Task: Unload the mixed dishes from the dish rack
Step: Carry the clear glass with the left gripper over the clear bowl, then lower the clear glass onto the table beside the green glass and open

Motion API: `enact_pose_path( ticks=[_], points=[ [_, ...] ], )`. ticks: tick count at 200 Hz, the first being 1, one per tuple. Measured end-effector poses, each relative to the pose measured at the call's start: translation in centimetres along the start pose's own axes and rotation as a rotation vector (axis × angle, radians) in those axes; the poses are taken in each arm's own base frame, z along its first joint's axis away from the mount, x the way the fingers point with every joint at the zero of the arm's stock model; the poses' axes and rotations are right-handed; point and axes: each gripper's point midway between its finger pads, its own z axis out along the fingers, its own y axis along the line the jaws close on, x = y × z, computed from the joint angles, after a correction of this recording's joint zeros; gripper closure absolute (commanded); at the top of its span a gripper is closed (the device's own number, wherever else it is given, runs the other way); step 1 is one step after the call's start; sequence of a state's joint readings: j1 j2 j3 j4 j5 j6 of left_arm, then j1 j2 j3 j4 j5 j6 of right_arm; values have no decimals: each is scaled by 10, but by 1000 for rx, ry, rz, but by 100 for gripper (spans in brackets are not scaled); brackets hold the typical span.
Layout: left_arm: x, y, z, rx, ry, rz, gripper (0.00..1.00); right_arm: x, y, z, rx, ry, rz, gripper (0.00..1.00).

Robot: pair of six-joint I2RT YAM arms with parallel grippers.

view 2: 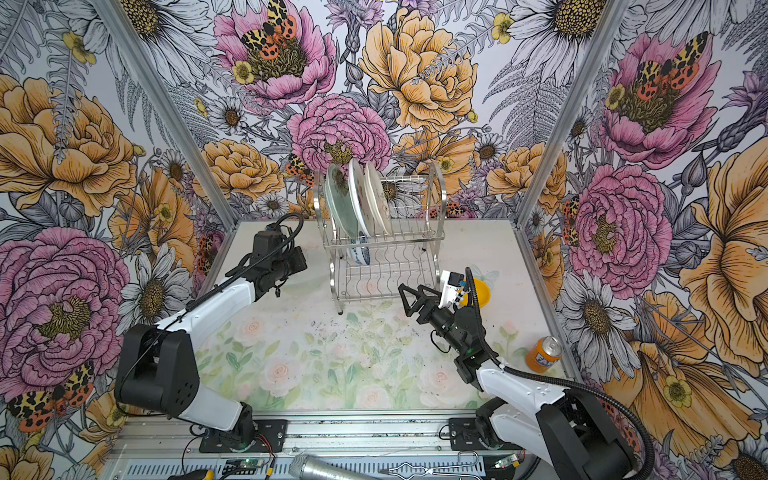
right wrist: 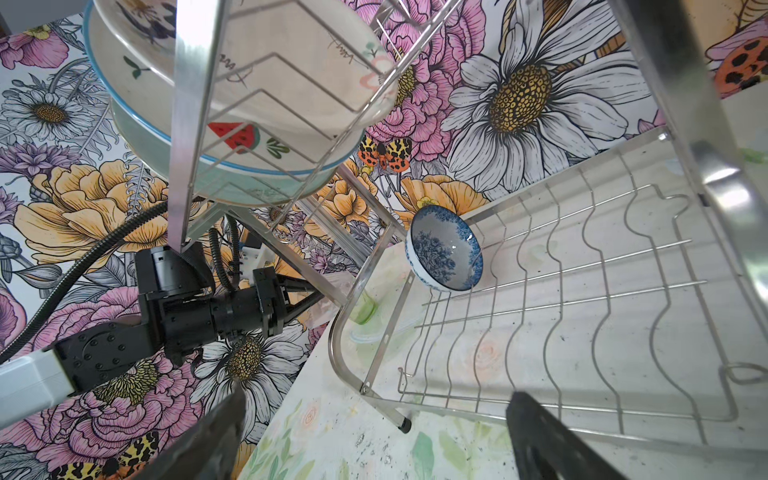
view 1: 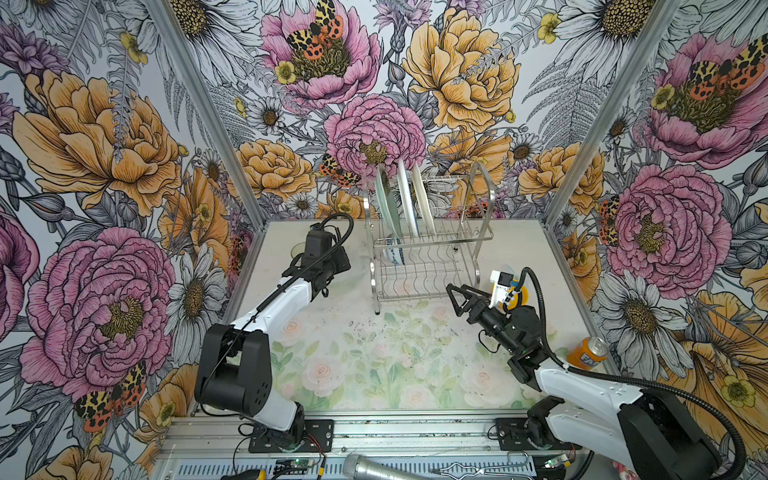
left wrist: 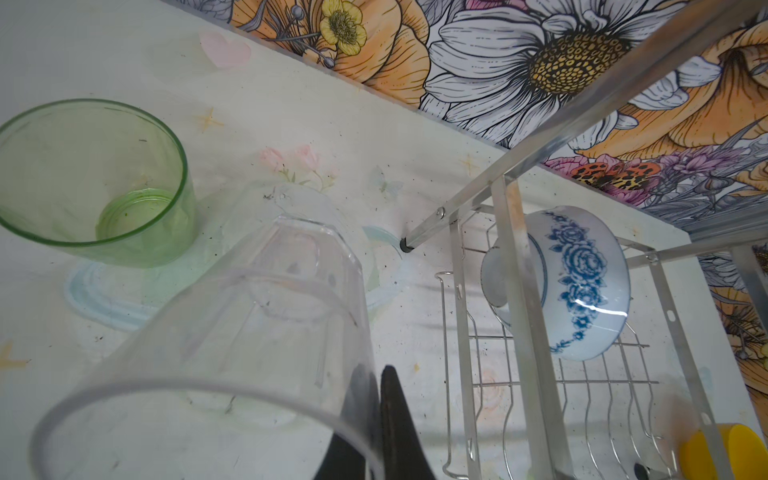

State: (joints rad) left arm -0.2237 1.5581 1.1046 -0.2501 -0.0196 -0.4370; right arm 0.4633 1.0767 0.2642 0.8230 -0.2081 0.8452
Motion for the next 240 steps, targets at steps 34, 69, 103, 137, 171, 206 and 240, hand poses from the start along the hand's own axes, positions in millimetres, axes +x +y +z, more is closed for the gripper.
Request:
enact_pose_path(
  ticks=[34,69,103,137,171,206,240],
  points=[
    [-5,-5,20,-11,43,14,100,-3,4,-5,-9,-8,-4,1],
    [-12,-11,42,-33,108,53,100,-2,3,-6,-1,-1,-2,2],
    [-10,-10,52,-64,186,99,100,2,0,-6,13,14,3,2],
    [-9,-9,54,-97,244,141,100,6,-2,-6,19,30,6,2],
    [-2,-3,58,-153,290,189,100,8,-3,-6,21,38,8,2],
    [7,3,61,-184,335,212,100,11,-3,-6,21,54,11,2],
    [9,4,72,-195,366,223,100,14,-5,-7,29,67,14,3]
  ],
)
